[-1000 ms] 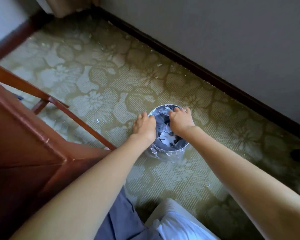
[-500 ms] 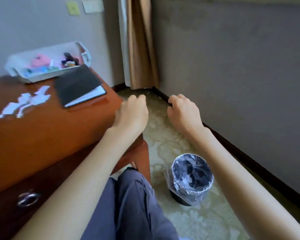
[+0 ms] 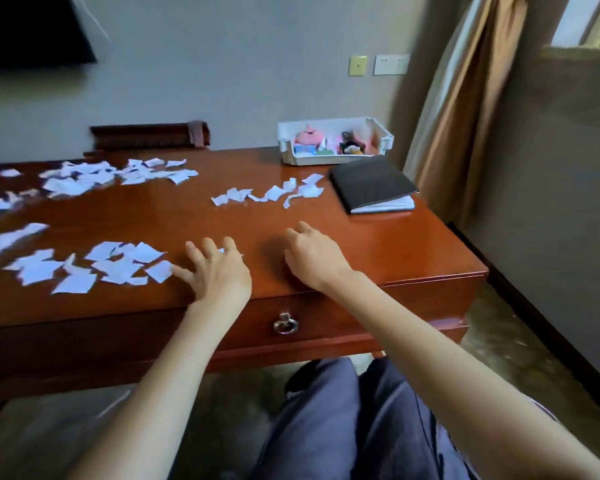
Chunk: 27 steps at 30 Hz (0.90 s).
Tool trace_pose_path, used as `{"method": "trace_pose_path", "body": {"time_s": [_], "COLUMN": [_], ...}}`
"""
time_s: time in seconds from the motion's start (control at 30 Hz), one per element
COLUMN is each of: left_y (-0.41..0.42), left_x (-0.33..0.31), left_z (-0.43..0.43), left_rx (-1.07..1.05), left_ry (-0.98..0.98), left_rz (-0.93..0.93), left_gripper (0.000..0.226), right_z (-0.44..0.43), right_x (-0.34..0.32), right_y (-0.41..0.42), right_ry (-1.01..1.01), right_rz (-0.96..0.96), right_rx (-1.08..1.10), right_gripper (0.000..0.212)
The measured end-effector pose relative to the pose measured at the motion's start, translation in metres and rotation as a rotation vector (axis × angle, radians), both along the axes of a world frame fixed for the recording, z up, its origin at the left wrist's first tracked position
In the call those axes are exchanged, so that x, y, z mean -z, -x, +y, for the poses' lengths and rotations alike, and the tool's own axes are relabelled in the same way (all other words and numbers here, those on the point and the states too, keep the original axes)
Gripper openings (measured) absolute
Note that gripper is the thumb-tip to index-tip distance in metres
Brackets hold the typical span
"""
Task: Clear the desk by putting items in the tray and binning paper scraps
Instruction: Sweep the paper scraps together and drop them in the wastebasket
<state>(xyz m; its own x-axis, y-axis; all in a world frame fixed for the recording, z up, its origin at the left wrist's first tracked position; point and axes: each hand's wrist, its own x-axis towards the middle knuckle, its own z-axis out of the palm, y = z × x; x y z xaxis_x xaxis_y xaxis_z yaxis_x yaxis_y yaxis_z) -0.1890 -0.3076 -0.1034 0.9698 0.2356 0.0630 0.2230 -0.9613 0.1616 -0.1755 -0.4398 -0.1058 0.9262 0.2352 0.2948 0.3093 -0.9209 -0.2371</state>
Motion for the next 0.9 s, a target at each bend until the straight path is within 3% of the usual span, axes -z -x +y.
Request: {"method": "trace_pose_path", "body": {"time_s": [0.17,0.37,0.6,0.9], "left_y": [-0.011,-0.029,-0.051,-0.091], "left_x": [0.015,0.02,0.024,0.025], "left_z": [0.065,0.11,0.103,0.038], "left_rx": [-0.206,-0.343,-0.046,0.311], "left_ry": [0.026,0.124,0.092,0.093], "left_rz": [0.01,0.061,0.1,0.015], "left_gripper": [0.064,0.062,0.052,0.049], "right_z": [0.057,0.101,0.097,0.013], "right_x": [0.005,0.018,0.016,0.01], "right_y": [-0.025,-0.044,-0.066,-0.093], "right_ry": [-0.034,-0.007,0.025,-0.089], "right_rz": [0.061,0.105,0.114,0.086], "right_rx": [-0.198,-0.321,-0.25,0.089], "right_gripper": [0.032,0.031,0.034,0.037]}}
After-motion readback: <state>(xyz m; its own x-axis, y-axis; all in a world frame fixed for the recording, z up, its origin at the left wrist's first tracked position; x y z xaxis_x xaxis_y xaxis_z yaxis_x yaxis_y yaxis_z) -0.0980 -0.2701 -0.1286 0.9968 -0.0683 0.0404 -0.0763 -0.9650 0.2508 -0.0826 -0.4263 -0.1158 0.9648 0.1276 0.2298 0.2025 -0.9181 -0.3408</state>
